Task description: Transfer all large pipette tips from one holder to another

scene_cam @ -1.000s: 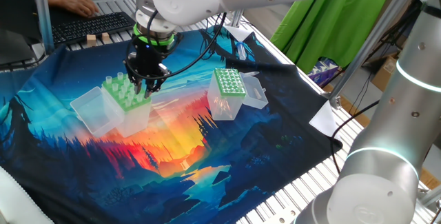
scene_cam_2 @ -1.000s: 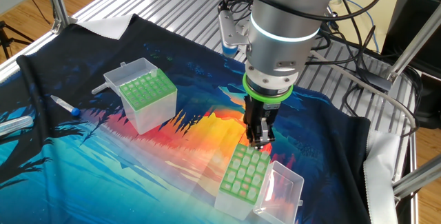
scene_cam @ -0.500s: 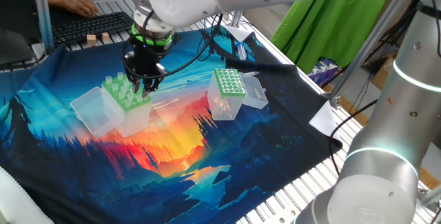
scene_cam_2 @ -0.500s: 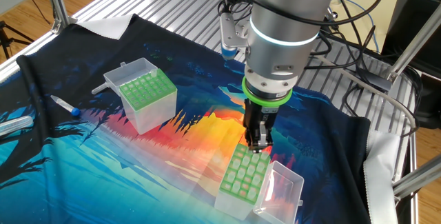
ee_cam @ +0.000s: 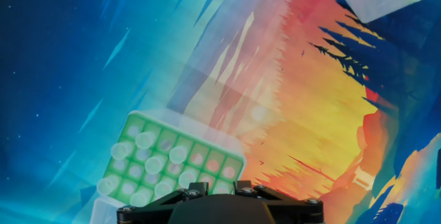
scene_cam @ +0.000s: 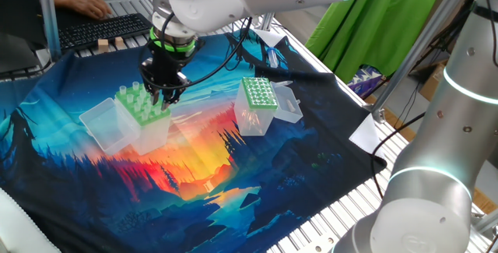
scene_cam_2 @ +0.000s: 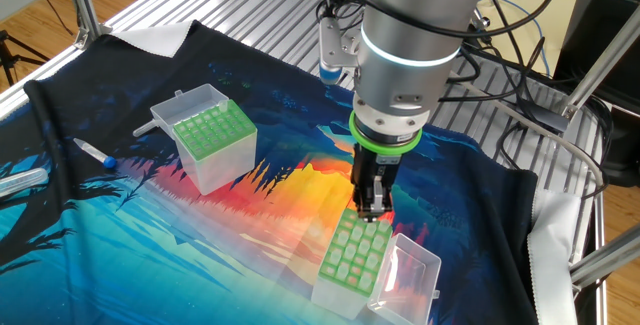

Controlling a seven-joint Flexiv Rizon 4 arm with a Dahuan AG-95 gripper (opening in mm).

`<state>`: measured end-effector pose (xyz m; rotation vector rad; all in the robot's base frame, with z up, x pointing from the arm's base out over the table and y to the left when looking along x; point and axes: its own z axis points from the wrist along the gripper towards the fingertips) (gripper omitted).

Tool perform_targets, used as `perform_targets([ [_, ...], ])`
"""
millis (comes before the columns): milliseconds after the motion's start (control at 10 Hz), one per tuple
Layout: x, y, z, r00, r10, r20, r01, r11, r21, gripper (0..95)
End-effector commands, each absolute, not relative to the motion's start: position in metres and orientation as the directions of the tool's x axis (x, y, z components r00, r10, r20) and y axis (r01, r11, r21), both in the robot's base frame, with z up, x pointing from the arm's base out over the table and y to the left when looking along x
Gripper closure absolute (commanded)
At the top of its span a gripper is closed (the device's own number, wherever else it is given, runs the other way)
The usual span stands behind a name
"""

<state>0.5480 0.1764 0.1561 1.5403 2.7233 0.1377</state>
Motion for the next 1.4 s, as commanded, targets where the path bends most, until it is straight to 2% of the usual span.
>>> perform_targets([
  [100, 0.5482, 0.1758, 0.1559, -0.472, 0.881, 0.036, 0.88, 0.468, 0.085, 76.0],
  [1000, 0.5495, 0.1771, 0.1524, -0.343, 0.939, 0.038, 0.934, 0.336, 0.119, 76.0],
  [1400, 0.5504, 0.1786, 0.1492, -0.332, 0.943, 0.034, 0.937, 0.325, 0.126, 76.0],
])
